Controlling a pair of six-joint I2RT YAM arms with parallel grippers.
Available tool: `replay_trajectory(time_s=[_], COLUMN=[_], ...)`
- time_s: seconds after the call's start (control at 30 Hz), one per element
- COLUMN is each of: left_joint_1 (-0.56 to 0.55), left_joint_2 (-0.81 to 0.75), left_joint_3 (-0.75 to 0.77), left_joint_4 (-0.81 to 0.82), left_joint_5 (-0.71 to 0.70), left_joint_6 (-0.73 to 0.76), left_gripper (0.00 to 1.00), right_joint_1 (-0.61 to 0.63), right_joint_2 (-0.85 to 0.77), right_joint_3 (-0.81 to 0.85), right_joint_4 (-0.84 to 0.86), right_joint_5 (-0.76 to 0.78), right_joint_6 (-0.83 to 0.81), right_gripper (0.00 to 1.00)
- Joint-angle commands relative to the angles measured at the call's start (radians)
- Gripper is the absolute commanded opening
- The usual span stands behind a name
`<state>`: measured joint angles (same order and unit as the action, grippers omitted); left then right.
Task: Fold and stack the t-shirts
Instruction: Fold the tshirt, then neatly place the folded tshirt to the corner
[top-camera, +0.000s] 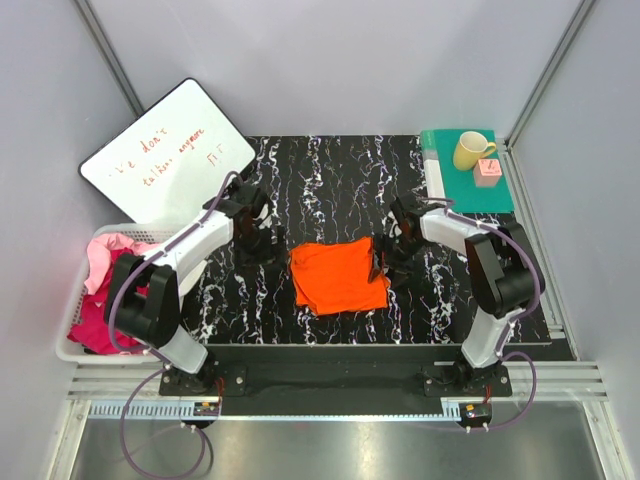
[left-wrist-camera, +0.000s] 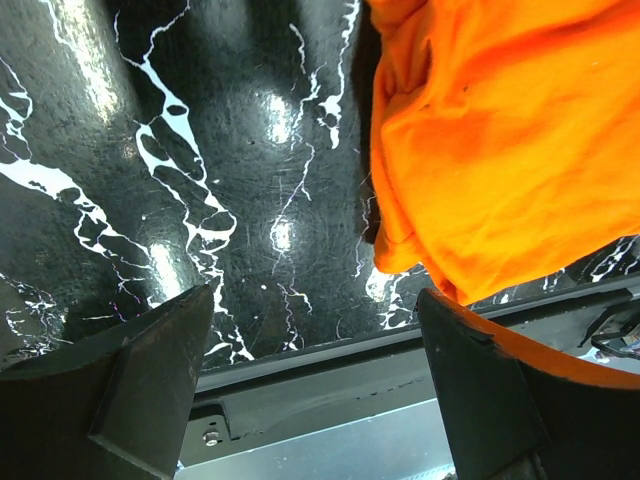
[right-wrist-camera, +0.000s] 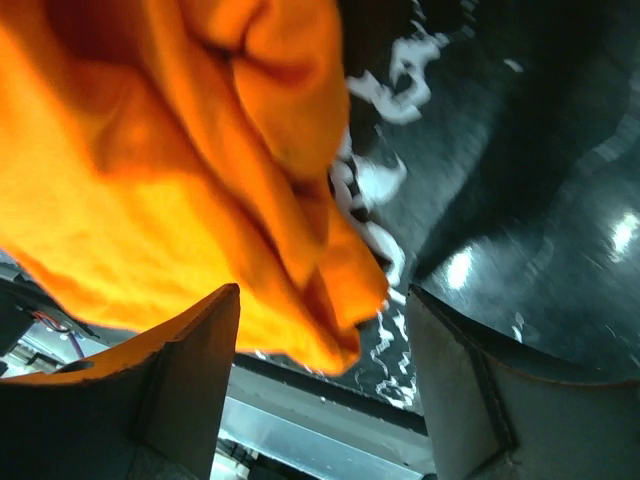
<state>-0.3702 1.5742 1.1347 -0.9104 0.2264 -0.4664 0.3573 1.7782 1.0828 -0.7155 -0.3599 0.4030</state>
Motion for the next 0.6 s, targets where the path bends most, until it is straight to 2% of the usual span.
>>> replay_trajectory(time_s=[0.0, 0.03, 0.13, 0.17, 0.2, 0.23, 0.57], left_joint_1=[0.004, 0.004, 0.004, 0.004, 0.004, 0.004, 0.004], left_joint_2=[-0.033, -0.033, -0.039, -0.045, -0.045, -0.046, -0.046], left_joint_3=[-0.016, -0.018, -0.019, -0.021, -0.021, -0.021, -0.021], left_joint_4=[0.022, 0.022, 0.022, 0.022, 0.021, 0.021, 0.021], left_joint_5=[-0.019, -0.022, -0.024, -0.027, -0.032, -0.03, -0.032], left_joint_6=[0.017, 0.017, 0.017, 0.014, 0.015, 0.014, 0.017], left_gripper=[0.87, 0.87, 0.87, 0.87, 0.88, 0.88, 0.87], right_joint_1=[0.029, 0.032, 0.035, 0.035, 0.035, 0.037, 0.031], right_joint_2=[0.092, 0.105, 0.138, 0.136, 0.133, 0.129, 0.112], right_joint_3=[0.04, 0.042, 0.039, 0.034, 0.032, 0.029, -0.046], right_joint_4=[0.044, 0.045, 0.047, 0.047, 0.045, 0.045, -0.004], right_joint_5=[-0.025, -0.025, -0.022, -0.014, -0.002, 0.012, 0.197], right_joint_6=[0.017, 0.019, 0.02, 0.019, 0.02, 0.017, -0.033], right_gripper=[0.68, 0.65, 0.29, 0.1, 0.03, 0.0, 0.0])
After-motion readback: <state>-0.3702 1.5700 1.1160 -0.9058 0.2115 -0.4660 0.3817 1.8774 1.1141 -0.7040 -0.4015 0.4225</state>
